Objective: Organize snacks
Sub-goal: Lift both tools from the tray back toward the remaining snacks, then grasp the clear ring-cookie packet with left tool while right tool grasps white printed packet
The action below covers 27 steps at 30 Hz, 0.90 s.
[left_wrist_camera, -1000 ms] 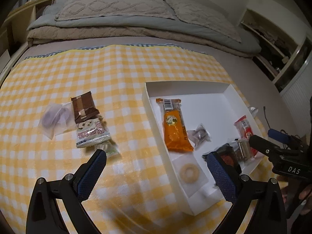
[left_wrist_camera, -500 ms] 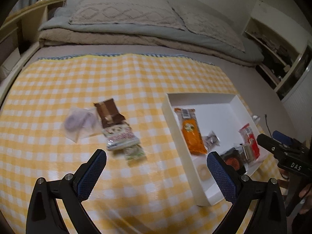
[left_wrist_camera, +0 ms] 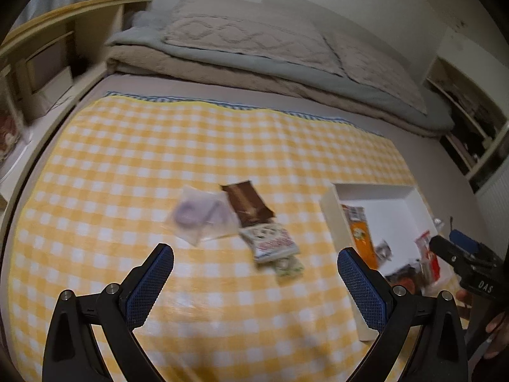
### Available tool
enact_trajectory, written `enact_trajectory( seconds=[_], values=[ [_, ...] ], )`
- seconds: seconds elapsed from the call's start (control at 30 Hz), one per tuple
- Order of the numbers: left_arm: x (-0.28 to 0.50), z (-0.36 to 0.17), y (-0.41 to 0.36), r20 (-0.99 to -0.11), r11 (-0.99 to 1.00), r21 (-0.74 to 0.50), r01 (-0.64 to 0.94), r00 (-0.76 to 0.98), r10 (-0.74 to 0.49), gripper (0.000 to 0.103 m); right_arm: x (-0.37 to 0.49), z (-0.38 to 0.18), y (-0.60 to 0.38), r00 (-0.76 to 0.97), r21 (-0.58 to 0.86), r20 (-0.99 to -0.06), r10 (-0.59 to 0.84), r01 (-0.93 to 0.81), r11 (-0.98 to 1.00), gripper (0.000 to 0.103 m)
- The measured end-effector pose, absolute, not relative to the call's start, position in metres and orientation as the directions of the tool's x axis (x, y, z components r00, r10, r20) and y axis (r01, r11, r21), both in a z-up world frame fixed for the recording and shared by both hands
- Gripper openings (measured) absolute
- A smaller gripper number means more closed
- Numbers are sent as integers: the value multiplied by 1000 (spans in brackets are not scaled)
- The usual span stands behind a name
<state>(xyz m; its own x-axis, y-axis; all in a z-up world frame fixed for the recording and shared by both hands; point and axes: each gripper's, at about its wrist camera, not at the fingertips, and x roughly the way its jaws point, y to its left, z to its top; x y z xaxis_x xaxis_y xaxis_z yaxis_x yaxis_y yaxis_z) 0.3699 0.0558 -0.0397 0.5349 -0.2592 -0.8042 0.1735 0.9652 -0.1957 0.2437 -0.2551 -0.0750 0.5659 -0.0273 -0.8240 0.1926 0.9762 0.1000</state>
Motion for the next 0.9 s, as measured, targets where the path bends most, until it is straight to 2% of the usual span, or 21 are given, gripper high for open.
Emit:
enact_trajectory(
  seconds=[0.23,0.47,0.9],
  values=[
    [391,-48,93,-812,976,-206,71,544,-211,103,270,-87,-215,560,111,-828,22,125,986,103],
    [427,-78,107,-849,981,-196,-13,503,-163,103,301,-104,-173,554,137,-827,94,37,990,103],
    [498,-139,86,-882,981,-106,162,440,-168,103,360,-171,-115,386,171,-901,198,-102,980,103]
  ],
)
